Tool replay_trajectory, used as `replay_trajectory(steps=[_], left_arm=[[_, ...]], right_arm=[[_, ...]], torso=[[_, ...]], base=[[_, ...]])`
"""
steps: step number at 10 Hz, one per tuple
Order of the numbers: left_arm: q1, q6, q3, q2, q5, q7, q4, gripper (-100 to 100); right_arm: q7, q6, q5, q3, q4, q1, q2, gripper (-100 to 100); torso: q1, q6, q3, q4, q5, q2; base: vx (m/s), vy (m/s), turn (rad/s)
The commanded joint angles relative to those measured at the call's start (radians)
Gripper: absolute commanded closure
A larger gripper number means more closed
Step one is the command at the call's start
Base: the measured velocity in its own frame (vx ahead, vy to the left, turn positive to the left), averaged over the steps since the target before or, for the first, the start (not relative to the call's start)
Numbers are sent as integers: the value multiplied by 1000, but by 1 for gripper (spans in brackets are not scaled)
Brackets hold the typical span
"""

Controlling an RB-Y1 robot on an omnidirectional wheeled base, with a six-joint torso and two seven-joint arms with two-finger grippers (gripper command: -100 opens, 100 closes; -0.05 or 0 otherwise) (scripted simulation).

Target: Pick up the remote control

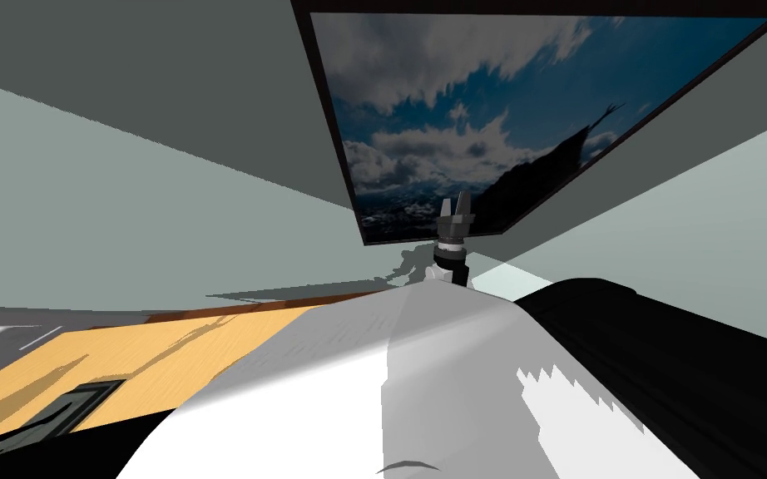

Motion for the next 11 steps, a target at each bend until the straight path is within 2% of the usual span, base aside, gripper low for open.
replay_trajectory(steps=[1, 2, 3, 4, 5, 9, 10, 11], left_arm=[[-21, -24, -1, -32, -28, -2, 14, -100], [-25, -29, -2, -38, -33, -2, 17, -100], [-42, -48, -3, -64, -56, -3, 28, -100], [-34, -39, -4, -54, -45, 1, 20, -100], [-36, -43, -4, -56, -48, -1, 23, 100], [-35, -41, -5, -57, -47, -1, 22, 100], [-35, -41, -5, -57, -47, -1, 22, 0], [-17, -19, -1, -26, -22, -1, 11, 100]], right_arm=[[0, 0, 0, 0, 0, 0, 0, 0], [0, 0, 0, 0, 0, 0, 0, 0], [0, 0, 0, 0, 0, 0, 0, 0], [0, 0, 0, 0, 0, 0, 0, 0], [0, 0, 0, 0, 0, 0, 0, 0], [0, 0, 0, 0, 0, 0, 0, 0], [0, 0, 0, 0, 0, 0, 0, 0], [0, 0, 0, 0, 0, 0, 0, 0]], torso=[[0, 0, 0, 0, 0, 0], [2, 0, 1, 0, 0, 1], [3, 0, 1, 0, 1, 1], [4, 0, 1, 0, 1, 1], [2, 0, 1, 0, 0, 1], [2, 0, 1, 0, 0, 1], [2, 0, 1, 0, 0, 1], [2, 0, 1, 0, 0, 1]], base=[[-8, 45, 25], [-5, 56, 16], [-7, 68, 21], [-4, 32, -1], [0, 0, 0], [0, 0, 0], [0, 0, 0], [7, -41, -22]])
